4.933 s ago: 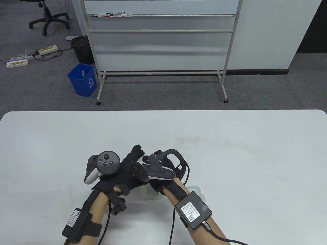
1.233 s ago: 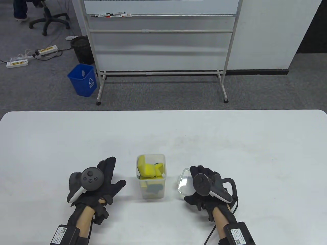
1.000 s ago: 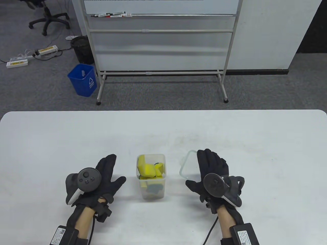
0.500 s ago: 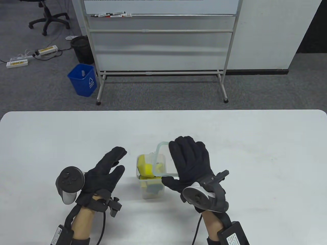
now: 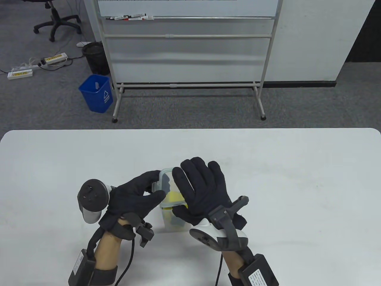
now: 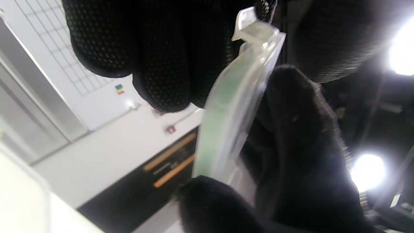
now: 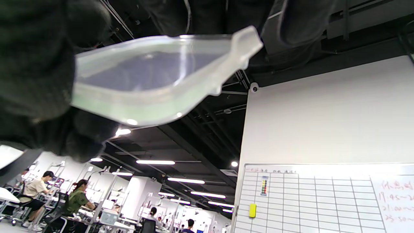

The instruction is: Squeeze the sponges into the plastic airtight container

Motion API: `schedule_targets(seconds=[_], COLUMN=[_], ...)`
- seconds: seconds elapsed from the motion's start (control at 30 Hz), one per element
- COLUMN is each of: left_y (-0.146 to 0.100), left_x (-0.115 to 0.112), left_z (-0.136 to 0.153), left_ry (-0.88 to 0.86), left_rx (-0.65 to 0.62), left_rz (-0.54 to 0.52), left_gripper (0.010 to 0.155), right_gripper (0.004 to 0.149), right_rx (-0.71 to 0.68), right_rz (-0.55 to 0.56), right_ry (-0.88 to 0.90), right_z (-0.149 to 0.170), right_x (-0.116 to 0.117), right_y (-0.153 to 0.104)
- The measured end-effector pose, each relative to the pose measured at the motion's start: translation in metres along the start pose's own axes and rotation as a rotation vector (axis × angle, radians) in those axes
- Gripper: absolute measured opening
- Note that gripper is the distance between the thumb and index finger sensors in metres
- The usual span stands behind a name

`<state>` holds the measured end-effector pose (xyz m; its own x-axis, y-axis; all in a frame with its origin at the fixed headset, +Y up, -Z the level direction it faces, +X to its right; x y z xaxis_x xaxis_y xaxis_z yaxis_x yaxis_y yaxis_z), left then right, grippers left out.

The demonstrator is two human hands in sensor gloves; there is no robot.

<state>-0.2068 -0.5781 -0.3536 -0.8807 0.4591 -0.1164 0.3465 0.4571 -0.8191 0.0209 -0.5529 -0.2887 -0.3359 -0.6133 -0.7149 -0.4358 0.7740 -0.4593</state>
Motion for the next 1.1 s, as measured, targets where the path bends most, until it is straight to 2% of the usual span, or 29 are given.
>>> schedule_targets(seconds=[0.07, 0.13, 0.2, 0.27, 0.3, 0.33, 0.37, 0.43, 0.47, 0.5, 0.53, 0.6, 0.7, 0.83, 1.1], left_y=[0.003, 0.003, 0.002, 0.001, 0.001, 0.001, 0.002, 0.002, 0.002, 0.001, 0.000, -0.002, -0.007, -0.010, -0.007], left_x=[-0.002, -0.002, 0.002, 0.006, 0.008, 0.008, 0.008, 0.005, 0.003, 0.002, 0.002, 0.002, 0.012, 0.020, 0.005], left_z=[0.009, 0.016, 0.022, 0.028, 0.031, 0.034, 0.037, 0.044, 0.048, 0.053, 0.057, 0.064, 0.068, 0.069, 0.076], left_ry=[-0.071, -0.142, -0.203, -0.217, -0.235, -0.265, -0.292, -0.362, -0.380, -0.371, -0.356, -0.333, -0.170, 0.057, 0.198], left_rx=[0.030, 0.037, 0.059, 0.066, 0.073, 0.079, 0.081, 0.112, 0.136, 0.167, 0.202, 0.271, 0.363, 0.450, 0.493], left_rz=[-0.002, -0.009, -0.032, -0.012, -0.010, -0.003, 0.005, 0.003, 0.007, 0.007, 0.005, 0.012, -0.056, -0.085, -0.080], left_gripper=[0.052, 0.051, 0.051, 0.051, 0.050, 0.050, 0.050, 0.050, 0.050, 0.050, 0.051, 0.051, 0.051, 0.052, 0.056], right_gripper=[0.114, 0.113, 0.107, 0.103, 0.098, 0.094, 0.092, 0.090, 0.085, 0.076, 0.066, 0.060, 0.060, 0.058, 0.058], right_rx=[0.010, 0.060, 0.190, 0.383, 0.509, 0.671, 0.733, 0.765, 0.771, 0.803, 0.838, 0.884, 0.882, 0.952, 1.006], right_rz=[-0.042, -0.122, -0.116, -0.080, -0.078, -0.124, -0.227, -0.363, -0.388, -0.361, -0.330, -0.291, -0.290, -0.226, -0.222], right_ry=[-0.020, 0.076, 0.287, 0.533, 0.642, 0.772, 0.902, 1.091, 1.179, 1.246, 1.268, 1.222, 1.022, 0.981, 0.933], right_z=[0.002, 0.009, 0.029, 0.049, 0.059, 0.071, 0.078, 0.083, 0.084, 0.084, 0.083, 0.081, 0.076, 0.075, 0.076], right_x=[0.005, 0.010, 0.016, 0.024, 0.030, 0.040, 0.051, 0.070, 0.077, 0.084, 0.087, 0.089, 0.089, 0.091, 0.102], right_y=[0.000, 0.002, -0.001, -0.008, -0.012, -0.019, -0.025, -0.032, -0.035, -0.036, -0.036, -0.036, -0.035, -0.038, -0.048])
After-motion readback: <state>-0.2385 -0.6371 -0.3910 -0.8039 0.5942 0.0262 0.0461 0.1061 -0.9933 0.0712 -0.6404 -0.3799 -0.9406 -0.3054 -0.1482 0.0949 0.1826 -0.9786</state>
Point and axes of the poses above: the tracker on the back of each hand, its own z axis roughly to the little-finger side, its own y axis roughly from the wrist to the fingertips, x = y × z, the point moved 1 cm from there along y, roughly from the wrist to the fingertips, and after that the axes turned 2 degrees about z, right-handed, at the moved point
